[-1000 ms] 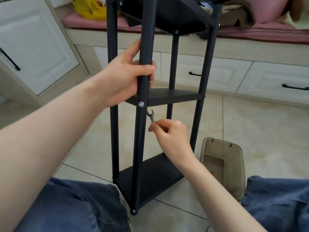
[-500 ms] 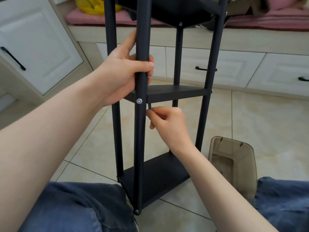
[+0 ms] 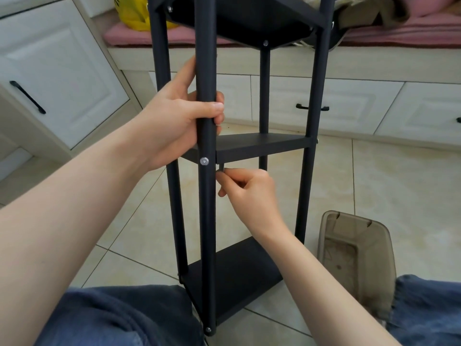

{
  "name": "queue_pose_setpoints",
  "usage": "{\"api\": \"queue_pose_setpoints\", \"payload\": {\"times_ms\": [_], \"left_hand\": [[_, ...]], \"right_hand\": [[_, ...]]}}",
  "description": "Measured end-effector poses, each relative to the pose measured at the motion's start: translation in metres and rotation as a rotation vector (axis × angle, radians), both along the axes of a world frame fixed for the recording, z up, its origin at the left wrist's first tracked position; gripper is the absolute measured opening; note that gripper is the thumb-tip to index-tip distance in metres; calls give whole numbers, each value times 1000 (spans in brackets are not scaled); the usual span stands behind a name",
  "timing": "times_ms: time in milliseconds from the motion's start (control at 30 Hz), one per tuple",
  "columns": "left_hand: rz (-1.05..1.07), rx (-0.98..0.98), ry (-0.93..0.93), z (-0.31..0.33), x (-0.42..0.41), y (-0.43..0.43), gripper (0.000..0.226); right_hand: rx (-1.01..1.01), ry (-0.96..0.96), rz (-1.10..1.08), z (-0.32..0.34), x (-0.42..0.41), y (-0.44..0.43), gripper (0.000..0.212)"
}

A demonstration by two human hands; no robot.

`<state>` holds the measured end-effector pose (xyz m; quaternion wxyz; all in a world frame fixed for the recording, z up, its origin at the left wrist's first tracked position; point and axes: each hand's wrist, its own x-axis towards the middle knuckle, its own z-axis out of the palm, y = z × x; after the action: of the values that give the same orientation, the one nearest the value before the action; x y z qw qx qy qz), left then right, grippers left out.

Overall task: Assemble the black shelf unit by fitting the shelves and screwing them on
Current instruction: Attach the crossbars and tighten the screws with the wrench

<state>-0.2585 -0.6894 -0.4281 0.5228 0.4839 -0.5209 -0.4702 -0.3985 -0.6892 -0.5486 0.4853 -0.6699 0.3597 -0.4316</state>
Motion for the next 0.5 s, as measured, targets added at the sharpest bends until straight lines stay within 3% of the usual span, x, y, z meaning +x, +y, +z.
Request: {"api": "queue_pose_setpoints", "payload": {"times_ms": [233,500], "left_hand": [[29,0,-15,-2,6,-3,77],[-12,9,14,-3,16,-11,73]], "right_hand": [[-88,27,-6,-3,8,-6,19],[-311,-15,-178,-21,27,-13,11]]}}
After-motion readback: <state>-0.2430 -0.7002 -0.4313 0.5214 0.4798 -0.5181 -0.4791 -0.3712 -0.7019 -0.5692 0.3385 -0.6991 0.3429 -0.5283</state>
